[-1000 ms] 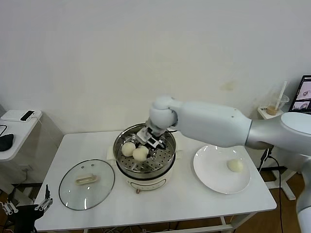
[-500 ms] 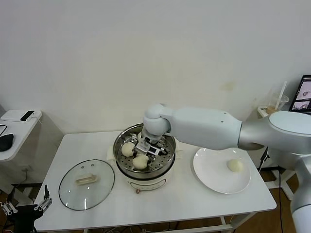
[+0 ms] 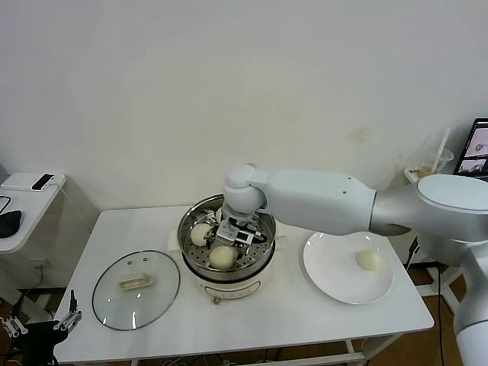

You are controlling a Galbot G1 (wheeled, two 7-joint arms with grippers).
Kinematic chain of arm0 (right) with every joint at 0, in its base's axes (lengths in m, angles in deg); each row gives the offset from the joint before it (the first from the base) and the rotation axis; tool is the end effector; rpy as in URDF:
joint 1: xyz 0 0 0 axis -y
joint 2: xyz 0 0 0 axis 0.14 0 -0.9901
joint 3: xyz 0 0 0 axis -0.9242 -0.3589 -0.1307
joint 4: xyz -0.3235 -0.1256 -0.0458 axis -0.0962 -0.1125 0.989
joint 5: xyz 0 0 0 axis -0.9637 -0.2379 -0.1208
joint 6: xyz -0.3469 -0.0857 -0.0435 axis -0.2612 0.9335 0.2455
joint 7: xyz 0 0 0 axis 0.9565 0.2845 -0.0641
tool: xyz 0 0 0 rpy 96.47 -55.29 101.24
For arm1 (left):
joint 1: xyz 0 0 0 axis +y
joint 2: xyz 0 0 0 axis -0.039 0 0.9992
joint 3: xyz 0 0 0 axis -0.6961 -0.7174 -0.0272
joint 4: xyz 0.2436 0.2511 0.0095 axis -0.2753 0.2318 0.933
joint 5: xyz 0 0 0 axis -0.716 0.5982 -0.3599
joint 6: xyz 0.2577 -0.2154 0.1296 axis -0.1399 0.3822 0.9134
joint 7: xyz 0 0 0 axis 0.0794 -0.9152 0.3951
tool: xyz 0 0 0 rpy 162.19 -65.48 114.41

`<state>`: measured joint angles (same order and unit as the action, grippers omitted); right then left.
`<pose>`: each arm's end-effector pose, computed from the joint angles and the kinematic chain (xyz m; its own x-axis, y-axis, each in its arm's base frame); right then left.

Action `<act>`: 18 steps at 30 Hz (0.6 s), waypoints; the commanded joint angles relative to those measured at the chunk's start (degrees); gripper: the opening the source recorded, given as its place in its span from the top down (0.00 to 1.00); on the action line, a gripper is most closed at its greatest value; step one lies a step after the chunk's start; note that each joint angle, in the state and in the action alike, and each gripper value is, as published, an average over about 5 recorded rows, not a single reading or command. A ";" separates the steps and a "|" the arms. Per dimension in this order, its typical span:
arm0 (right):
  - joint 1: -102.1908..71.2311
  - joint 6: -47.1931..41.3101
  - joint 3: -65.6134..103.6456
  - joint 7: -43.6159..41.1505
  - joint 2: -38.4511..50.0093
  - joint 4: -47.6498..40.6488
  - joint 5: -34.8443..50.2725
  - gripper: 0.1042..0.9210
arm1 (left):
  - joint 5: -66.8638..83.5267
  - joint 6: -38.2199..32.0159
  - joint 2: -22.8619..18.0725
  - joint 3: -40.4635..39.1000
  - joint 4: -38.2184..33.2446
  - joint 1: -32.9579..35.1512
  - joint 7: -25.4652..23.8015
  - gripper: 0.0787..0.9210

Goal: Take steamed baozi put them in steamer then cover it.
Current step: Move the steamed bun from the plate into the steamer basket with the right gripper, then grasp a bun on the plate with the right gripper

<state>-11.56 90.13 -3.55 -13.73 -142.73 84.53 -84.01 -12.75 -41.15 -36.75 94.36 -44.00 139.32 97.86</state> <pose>0.5042 0.2112 -0.0950 -0.0818 -0.2510 0.9645 -0.2852 -0.9214 -0.2640 0.0985 0.1298 -0.2555 -0.9106 -0.4017 0.0973 -0.3245 0.8406 0.4337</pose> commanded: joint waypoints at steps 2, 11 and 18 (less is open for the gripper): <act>3.21 -1.64 4.98 -1.45 2.98 -0.19 1.65 0.12 | 0.12 0.09 0.35 0.09 0.05 -0.22 -0.07 0.12; 5.20 -23.06 12.57 -2.19 14.42 0.55 5.14 0.12 | 0.18 0.16 1.61 -0.36 0.72 -0.85 -0.14 0.12; 6.48 -31.79 8.56 -0.02 26.37 3.25 9.33 0.12 | 0.77 0.54 3.67 -0.71 1.39 -1.95 -0.29 0.12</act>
<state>-6.62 72.83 4.51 -14.80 -130.06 85.86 -79.03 -12.08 -40.68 -34.18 93.73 -42.73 137.62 97.59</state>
